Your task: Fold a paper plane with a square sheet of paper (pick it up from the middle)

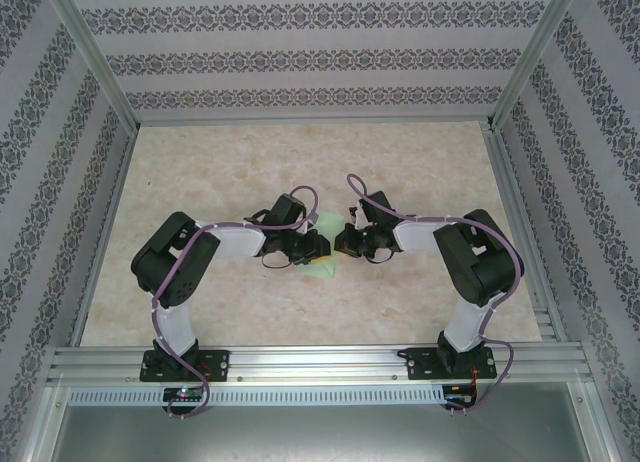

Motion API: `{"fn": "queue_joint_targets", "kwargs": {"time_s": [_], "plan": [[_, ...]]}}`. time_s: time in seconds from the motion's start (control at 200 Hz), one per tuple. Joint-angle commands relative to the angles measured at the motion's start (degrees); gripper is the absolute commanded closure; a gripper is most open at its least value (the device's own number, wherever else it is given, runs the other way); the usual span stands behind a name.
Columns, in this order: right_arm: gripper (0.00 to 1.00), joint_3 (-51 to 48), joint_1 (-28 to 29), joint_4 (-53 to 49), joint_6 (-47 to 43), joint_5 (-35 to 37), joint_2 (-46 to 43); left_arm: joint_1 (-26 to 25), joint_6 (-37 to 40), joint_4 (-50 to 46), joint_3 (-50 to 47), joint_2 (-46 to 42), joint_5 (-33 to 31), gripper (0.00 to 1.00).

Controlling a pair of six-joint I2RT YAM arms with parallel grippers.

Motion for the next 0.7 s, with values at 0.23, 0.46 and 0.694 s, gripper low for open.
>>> {"fn": "queue_joint_targets", "kwargs": {"time_s": [0.23, 0.46, 0.694], "plan": [[0.94, 0.6, -0.5, -1.0, -1.1, 2.1, 2.1, -0.7, 1.4, -1.8, 1.0, 1.8, -0.9, 0.79], [0.94, 0.7, -0.5, -1.3, -1.2, 2.2, 2.2, -0.7, 1.2, -3.1, 1.2, 2.4, -1.9, 0.80], [0.94, 0.8, -0.5, -1.7, -1.3, 2.1, 2.1, -0.8, 0.8, -4.1, 1.0, 3.1, -2.5, 0.81]]}}
